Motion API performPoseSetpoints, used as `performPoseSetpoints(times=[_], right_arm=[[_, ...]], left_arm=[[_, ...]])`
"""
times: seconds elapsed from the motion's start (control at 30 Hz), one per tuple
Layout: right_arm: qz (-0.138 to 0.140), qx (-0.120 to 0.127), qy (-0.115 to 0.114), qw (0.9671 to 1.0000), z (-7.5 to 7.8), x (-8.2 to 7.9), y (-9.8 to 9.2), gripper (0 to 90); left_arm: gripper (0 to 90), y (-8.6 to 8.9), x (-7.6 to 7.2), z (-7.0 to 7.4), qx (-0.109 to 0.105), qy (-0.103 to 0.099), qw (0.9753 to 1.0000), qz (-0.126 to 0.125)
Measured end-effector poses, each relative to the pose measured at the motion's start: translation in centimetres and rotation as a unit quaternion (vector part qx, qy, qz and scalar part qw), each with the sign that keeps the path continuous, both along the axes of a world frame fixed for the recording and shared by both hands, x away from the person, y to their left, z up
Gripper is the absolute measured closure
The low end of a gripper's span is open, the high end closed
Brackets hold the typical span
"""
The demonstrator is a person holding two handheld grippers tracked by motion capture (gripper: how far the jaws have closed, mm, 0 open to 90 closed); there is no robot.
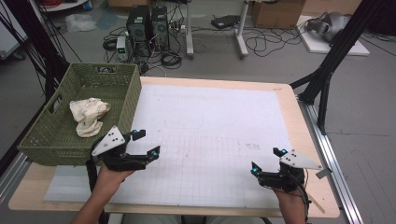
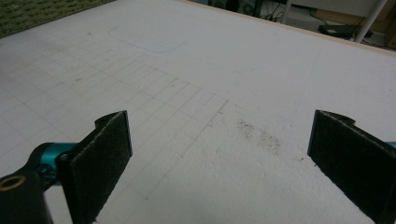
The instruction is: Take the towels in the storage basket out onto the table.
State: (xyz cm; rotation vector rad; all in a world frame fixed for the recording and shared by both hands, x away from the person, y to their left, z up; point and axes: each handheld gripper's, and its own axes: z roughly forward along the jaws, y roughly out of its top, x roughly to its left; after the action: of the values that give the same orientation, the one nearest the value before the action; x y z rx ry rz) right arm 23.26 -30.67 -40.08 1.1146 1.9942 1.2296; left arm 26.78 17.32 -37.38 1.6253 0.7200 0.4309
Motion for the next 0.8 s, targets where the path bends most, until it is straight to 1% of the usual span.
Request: performPoseSetpoints(times=[0.13, 0.17, 0.2, 0.23, 0.37, 0.4, 0.43, 0.53, 0.6, 0.63, 0.7, 0.8], right_arm=[[0.0, 0.004, 0.002, 1.0, 0.0, 0.0, -0.1, 5.5], [0.0, 0.006, 0.004, 1.0, 0.0, 0.0, -0.1, 5.5], [0.0, 0.008, 0.01, 0.9999, 0.0, 0.0, -0.1, 5.8], [0.004, 0.009, 0.01, 0.9999, 0.0, 0.0, -0.1, 6.9], [0.001, 0.006, 0.005, 1.0, 0.1, -0.1, 0.0, 6.9], [0.002, 0.004, 0.002, 1.0, 0.1, -0.1, -0.1, 6.8], [0.001, 0.003, 0.001, 1.0, 0.1, -0.1, -0.1, 6.8], [0.001, 0.004, 0.002, 1.0, 0.1, -0.1, 0.0, 6.8], [0.0, 0.002, 0.0, 1.0, 0.1, -0.1, 0.0, 6.8], [0.0, -0.002, -0.001, 1.0, 0.1, -0.1, 0.0, 6.8], [0.0, -0.007, 0.0, 1.0, 0.0, -0.1, 0.0, 6.8], [0.0, -0.011, 0.003, 0.9999, -0.1, 0.0, 0.2, 6.8]], left_arm=[[17.9, 0.5, 0.2, 0.9, -0.003, -0.008, 0.9999, 0.009], [17.9, 0.7, 0.3, 1.2, -0.002, -0.01, 0.9999, 0.01], [17.9, 1.1, 0.4, 1.8, 0.004, -0.017, 0.9998, 0.012], [17.9, 1.1, 0.4, 1.8, 0.004, -0.017, 0.9998, 0.012], [17.9, 2.2, 0.8, 3.0, -0.002, -0.026, 0.9994, 0.021], [17.9, 2.6, 1.0, 3.2, 0.001, -0.029, 0.9993, 0.022], [17.9, 3.0, 1.1, 3.5, 0.004, -0.03, 0.9992, 0.026], [17.9, 4.4, 1.7, 4.2, 0.001, -0.028, 0.9987, 0.042], [17.9, 5.6, 2.1, 4.8, 0.0, -0.031, 0.998, 0.055], [17.8, 6.1, 2.3, 5.1, -0.002, -0.032, 0.9976, 0.061], [17.7, 7.3, 2.7, 5.9, 0.001, -0.034, 0.997, 0.069], [17.7, 8.9, 3.3, 6.7, 0.001, -0.036, 0.9959, 0.083]])
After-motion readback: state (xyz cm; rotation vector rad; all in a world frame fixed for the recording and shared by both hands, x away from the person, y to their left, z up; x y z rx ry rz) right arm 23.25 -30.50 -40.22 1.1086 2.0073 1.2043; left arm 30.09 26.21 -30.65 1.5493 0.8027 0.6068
